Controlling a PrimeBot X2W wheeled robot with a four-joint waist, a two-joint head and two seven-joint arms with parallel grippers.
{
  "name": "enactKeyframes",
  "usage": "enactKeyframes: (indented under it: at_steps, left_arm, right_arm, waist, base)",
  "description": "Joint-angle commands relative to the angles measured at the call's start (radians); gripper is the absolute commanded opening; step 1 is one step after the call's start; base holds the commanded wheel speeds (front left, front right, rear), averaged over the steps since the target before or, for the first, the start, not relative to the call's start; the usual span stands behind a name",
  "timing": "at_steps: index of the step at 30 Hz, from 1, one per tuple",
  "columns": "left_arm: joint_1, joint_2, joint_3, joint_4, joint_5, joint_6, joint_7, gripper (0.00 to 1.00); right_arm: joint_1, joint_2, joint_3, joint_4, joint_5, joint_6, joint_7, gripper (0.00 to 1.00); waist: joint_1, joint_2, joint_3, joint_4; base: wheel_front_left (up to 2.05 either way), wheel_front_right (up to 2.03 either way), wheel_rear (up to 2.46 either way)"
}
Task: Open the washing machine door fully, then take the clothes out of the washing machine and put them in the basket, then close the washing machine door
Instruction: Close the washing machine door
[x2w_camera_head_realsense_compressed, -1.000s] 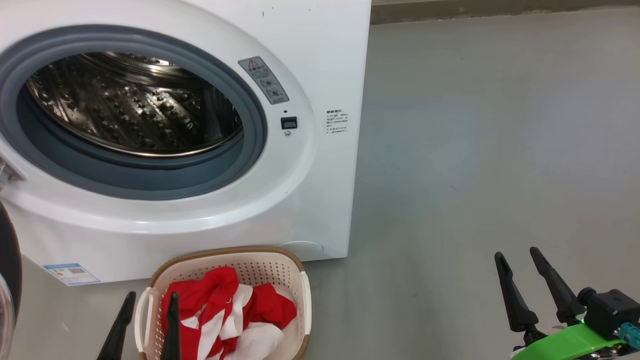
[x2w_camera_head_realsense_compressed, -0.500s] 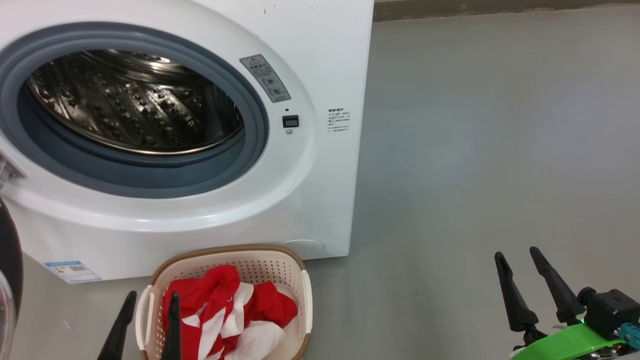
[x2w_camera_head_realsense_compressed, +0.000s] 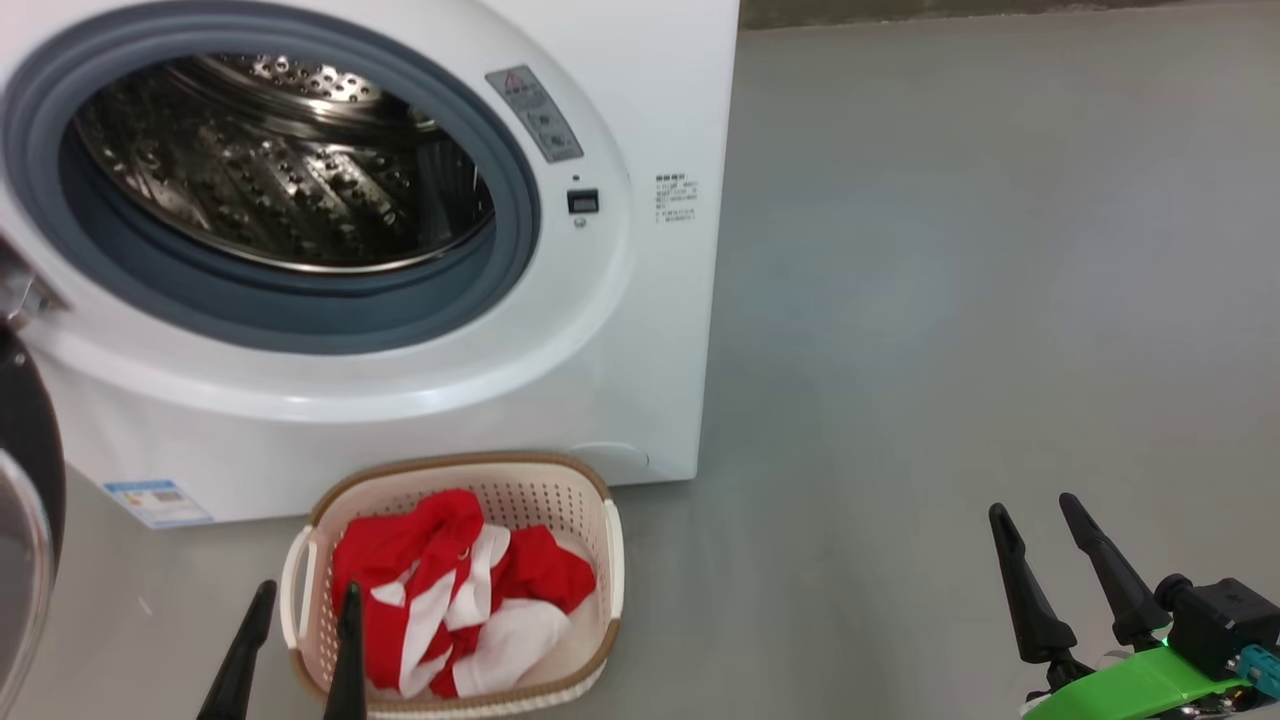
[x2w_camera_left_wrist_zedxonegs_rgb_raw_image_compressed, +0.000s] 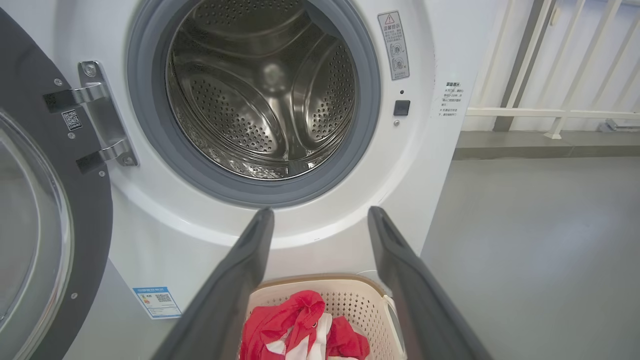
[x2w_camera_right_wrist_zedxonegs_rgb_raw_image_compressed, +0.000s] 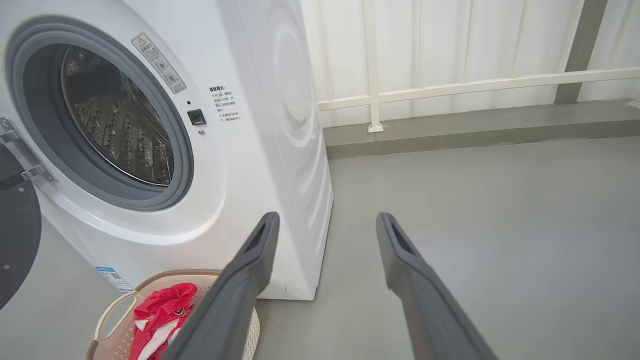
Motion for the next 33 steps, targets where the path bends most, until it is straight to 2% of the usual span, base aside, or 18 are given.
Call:
enactKeyframes:
  at_steps: [1, 9, 21, 33]
  left_arm:
    - [-0.028, 0.009, 0.027, -0.031, 0.012, 0.007, -0.005, 1.0]
    - [-0.028, 0.009, 0.027, -0.038, 0.003, 0.001, -0.005, 1.0]
    - [-0.031, 0.009, 0.023, -0.038, -0.002, 0.002, -0.005, 1.0]
    - [-0.027, 0.009, 0.006, -0.03, -0.025, 0.025, -0.005, 1.0]
  right_arm:
    - [-0.014, -0.02, 0.02, -0.025, -0.003, 0.006, -0.006, 1.0]
    - [-0.013, -0.024, 0.022, -0.023, -0.001, 0.006, -0.006, 1.0]
    - [-0.012, -0.022, 0.026, -0.025, -0.005, 0.006, -0.006, 1.0]
    - [-0.018, -0.031, 0.045, -0.025, -0.005, 0.006, -0.006, 1.0]
  waist:
    - [0.0, 0.0, 0.0, 0.001]
    - [0.0, 0.0, 0.001, 0.005]
    - [0.0, 0.0, 0.004, 0.018]
    - [0.0, 0.0, 0.004, 0.101]
  base:
    - [-1.47, 1.47, 0.0]
    - [-0.96, 0.96, 0.0]
    - [-0.05, 0.05, 0.0]
    - [0.0, 0.0, 0.0]
